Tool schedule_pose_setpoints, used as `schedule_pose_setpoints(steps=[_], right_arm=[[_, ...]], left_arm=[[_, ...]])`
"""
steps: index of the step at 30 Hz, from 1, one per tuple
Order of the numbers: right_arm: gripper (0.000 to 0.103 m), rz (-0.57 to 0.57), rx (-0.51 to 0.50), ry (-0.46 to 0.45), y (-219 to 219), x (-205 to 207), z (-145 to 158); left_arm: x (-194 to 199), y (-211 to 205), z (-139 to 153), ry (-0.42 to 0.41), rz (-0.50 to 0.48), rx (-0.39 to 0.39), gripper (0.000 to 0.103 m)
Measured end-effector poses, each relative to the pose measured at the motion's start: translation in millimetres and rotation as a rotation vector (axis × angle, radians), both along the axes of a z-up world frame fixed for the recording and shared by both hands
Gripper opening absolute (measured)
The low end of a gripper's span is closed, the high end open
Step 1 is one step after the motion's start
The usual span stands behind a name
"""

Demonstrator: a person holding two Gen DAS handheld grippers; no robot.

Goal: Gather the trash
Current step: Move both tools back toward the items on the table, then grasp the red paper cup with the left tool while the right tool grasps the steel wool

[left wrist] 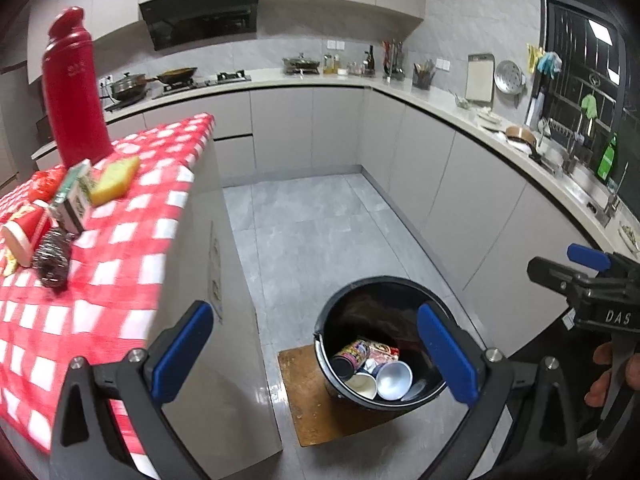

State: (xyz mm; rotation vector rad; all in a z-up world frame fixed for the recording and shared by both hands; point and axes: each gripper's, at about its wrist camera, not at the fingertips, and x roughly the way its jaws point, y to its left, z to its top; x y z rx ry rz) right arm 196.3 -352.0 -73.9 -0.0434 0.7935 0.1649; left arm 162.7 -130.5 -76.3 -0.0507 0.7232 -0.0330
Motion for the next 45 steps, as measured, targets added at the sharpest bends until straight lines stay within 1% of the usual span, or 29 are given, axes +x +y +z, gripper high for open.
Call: schedule_pose_setpoints(steps=[4, 10, 11, 13, 16, 17, 21, 23, 26, 30, 36, 39, 43, 44, 45], right_arm=[[0.103, 0.048, 0.023, -0.021, 25.8, -0.8, 12.0], [0.103, 0.131, 0.079, -0.024, 75.4, 2.6, 19.6], [0.103, 0.144, 0.085, -0.035, 82.6, 1.9, 20.5], [0.103, 0.178, 0.069, -0.071, 104.2, -2.4, 23.9], [0.103, 0.219, 0.042, -0.062, 140.1, -5.6, 27.1], [0.103, 0.222, 0.026, -0.061, 153.8, -6.8, 28.5], [0.103, 0.212, 0.02, -0.026, 192.1, -8.9, 31.0], [0.103, 0.218, 0.004, -0.026, 217.9, -11.5, 32.0], [0.103, 0.244, -0.003, -0.026, 253.1, -14.7, 31.1], [0.103, 0.281, -0.015, -0.024, 304.5, -18.9, 26.9], [0.103, 0.337, -0.04, 0.007, 372.5, -12.5, 10.9], [0.103, 0.347, -0.058, 0.017, 397.5, -5.1, 2.4], [0.103, 0.349, -0.069, 0.039, 419.5, 5.9, -9.2], [0.102, 0.349, -0.072, 0.046, 424.4, 8.7, -12.5], [0.098, 0.351, -0.068, 0.055, 429.1, 12.3, -15.7]], left_arm=[[-8.9, 18.8, 13.1, -0.025, 0.036, 0.0, 0.103], [-27.6, 65.1, 27.0, -0.057, 0.115, 0.008, 0.103], [-31.9, 74.1, 28.7, -0.063, 0.13, 0.01, 0.103], [-39.1, 91.2, 31.3, -0.071, 0.163, 0.022, 0.103], [-49.3, 125.8, 31.1, -0.076, 0.206, 0.015, 0.103], [-52.1, 139.6, 30.1, -0.073, 0.221, 0.011, 0.103], [-64.4, 187.4, 24.8, -0.063, 0.263, 0.0, 0.103], [-68.4, 209.6, 23.5, -0.062, 0.279, -0.003, 0.103], [-73.8, 239.6, 19.1, -0.056, 0.296, -0.01, 0.103], [-74.8, 282.0, 6.6, -0.027, 0.302, -0.025, 0.103], [-73.4, 322.6, -4.6, -0.007, 0.298, -0.028, 0.103], [-67.5, 340.1, -6.9, -0.01, 0.29, -0.031, 0.103], [-57.8, 356.8, -9.9, -0.004, 0.273, -0.036, 0.103], [-54.5, 359.9, -11.1, 0.0, 0.265, -0.038, 0.103], [-51.3, 361.8, -11.8, 0.001, 0.257, -0.036, 0.103]])
